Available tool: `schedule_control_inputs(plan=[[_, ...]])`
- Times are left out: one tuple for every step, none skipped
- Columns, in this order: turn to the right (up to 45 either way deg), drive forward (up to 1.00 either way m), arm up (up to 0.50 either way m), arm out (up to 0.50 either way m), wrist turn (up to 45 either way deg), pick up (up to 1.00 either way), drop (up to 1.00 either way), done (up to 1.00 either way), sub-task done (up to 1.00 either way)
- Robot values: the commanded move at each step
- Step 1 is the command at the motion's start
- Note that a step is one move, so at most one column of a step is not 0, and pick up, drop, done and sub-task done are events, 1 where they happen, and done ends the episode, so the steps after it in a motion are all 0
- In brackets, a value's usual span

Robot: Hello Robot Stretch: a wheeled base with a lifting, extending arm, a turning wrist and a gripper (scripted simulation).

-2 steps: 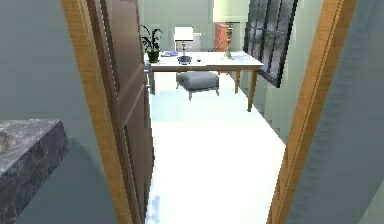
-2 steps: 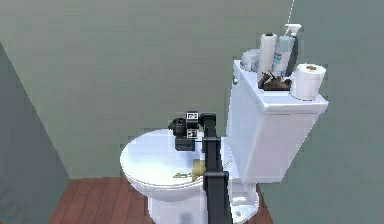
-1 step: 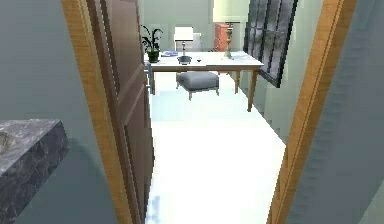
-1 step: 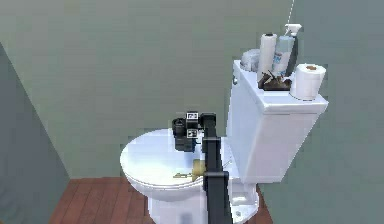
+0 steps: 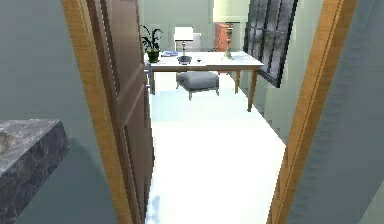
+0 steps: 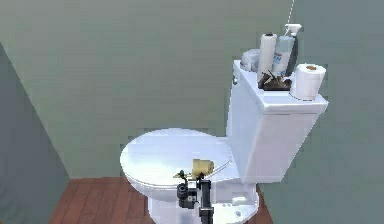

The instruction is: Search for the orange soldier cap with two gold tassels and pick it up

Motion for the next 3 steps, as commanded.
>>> schedule_control_inputs(plan=[[0.0,0.00,0.00,0.00,0.0,1.00,0.00,0.00,0.00],[0.0,0.00,0.10,0.00,0.0,0.00,0.00,0.00,0.00],[0.0,0.00,0.00,0.00,0.0,0.00,0.00,1.00,0.00]])
